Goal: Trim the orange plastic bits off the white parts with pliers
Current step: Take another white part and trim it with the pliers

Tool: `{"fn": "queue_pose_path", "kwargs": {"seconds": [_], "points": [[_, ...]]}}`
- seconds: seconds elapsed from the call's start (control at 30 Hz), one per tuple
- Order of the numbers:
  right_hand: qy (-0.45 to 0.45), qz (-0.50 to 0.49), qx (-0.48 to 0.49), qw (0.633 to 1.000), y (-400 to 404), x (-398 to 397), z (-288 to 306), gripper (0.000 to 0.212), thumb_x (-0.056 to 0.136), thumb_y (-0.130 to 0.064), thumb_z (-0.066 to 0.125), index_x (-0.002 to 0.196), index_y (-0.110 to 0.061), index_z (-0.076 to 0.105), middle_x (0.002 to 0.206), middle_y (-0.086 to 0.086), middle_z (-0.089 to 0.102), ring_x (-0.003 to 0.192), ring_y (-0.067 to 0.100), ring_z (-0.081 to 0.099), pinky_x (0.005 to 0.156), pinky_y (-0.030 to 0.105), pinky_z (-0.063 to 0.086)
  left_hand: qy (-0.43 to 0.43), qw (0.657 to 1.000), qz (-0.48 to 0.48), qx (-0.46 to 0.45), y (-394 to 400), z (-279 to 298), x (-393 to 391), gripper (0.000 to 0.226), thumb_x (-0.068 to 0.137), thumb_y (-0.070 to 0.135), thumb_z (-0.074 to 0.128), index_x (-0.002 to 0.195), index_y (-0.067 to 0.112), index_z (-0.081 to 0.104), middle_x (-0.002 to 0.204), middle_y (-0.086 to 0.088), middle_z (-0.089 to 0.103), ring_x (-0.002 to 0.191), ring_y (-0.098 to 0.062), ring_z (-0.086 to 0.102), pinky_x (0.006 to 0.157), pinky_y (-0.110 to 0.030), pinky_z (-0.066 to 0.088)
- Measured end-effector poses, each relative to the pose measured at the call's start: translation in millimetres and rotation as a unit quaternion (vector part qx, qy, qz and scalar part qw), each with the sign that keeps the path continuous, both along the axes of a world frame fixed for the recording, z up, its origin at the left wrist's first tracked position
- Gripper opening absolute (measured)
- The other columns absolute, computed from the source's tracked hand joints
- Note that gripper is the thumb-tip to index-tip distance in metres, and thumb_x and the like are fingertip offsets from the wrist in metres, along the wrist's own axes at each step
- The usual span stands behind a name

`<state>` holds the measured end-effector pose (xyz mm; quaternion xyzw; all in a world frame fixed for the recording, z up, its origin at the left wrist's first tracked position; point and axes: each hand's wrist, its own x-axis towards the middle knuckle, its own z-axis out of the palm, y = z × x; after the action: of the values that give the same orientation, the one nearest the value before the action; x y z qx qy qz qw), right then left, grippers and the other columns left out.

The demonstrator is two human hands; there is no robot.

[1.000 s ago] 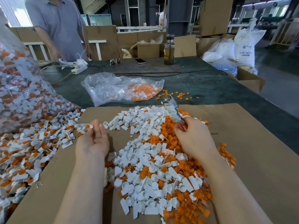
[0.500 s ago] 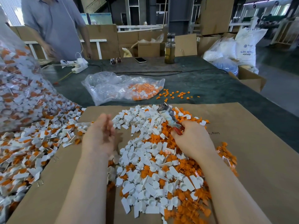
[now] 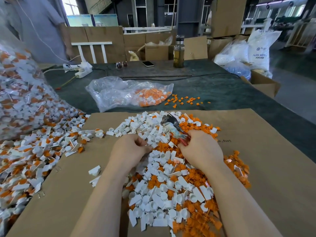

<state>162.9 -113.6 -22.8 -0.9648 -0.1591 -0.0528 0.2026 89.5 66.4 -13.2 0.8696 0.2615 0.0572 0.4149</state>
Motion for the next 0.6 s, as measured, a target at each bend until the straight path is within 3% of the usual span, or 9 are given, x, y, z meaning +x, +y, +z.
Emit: {"fn": "queue_pose_path", "kwargs": {"seconds": [0.13,0.23,0.33,0.47,0.6], "points": [[-0.024,-0.020,0.035,0.999,0.4,0.1,-1.8,0.021,0.093,-0.048,0.053,0.095,-0.026,0.053,0.076,-0.012,0.052,0.069,0.010,0.055,0.053,0.026,0.045,-0.087,0.995,0.030,-0.033,-1.2,-0.8,-0.4,0.012,0.085,0.036,0.077,0.076,0.028,0.073,0.072,0.005,0.071,0.047,-0.010,0.056,0.046,-0.026,0.047],[-0.021,-0.027,0.080,0.996,-0.7,1.8,-0.6,0.026,0.093,-0.046,0.055,0.105,-0.024,0.057,0.080,-0.011,0.053,0.073,0.012,0.056,0.053,0.026,0.044,-0.146,0.980,0.059,-0.124,-4.9,3.7,0.9,0.012,0.082,0.041,0.078,0.078,0.030,0.074,0.070,0.003,0.070,0.044,-0.001,0.051,0.043,-0.017,0.045],[0.003,-0.015,0.128,0.992,-1.0,3.3,1.5,0.025,0.092,-0.043,0.058,0.105,-0.022,0.058,0.090,-0.009,0.061,0.079,0.013,0.059,0.060,0.029,0.047,-0.169,0.955,0.058,-0.236,-7.2,7.6,0.8,0.009,0.083,0.032,0.078,0.084,0.024,0.075,0.059,0.006,0.068,0.047,0.003,0.056,0.045,-0.009,0.046],[0.030,0.008,0.199,0.980,0.9,2.3,3.9,0.020,0.091,-0.037,0.059,0.105,-0.024,0.061,0.091,-0.009,0.063,0.078,0.011,0.061,0.067,0.031,0.052,-0.181,0.919,0.035,-0.349,-8.0,9.3,1.9,0.011,0.090,0.013,0.070,0.101,0.011,0.072,0.071,0.000,0.073,0.066,-0.009,0.070,0.063,-0.019,0.057],[0.048,0.017,0.268,0.962,1.1,0.9,4.0,0.013,0.093,-0.033,0.060,0.103,-0.024,0.063,0.083,-0.009,0.063,0.066,0.008,0.058,0.059,0.026,0.046,-0.195,0.899,0.021,-0.392,-10.9,11.9,1.5,0.019,0.092,0.000,0.064,0.103,0.016,0.069,0.071,-0.004,0.072,0.066,-0.013,0.070,0.063,-0.022,0.058]]}}
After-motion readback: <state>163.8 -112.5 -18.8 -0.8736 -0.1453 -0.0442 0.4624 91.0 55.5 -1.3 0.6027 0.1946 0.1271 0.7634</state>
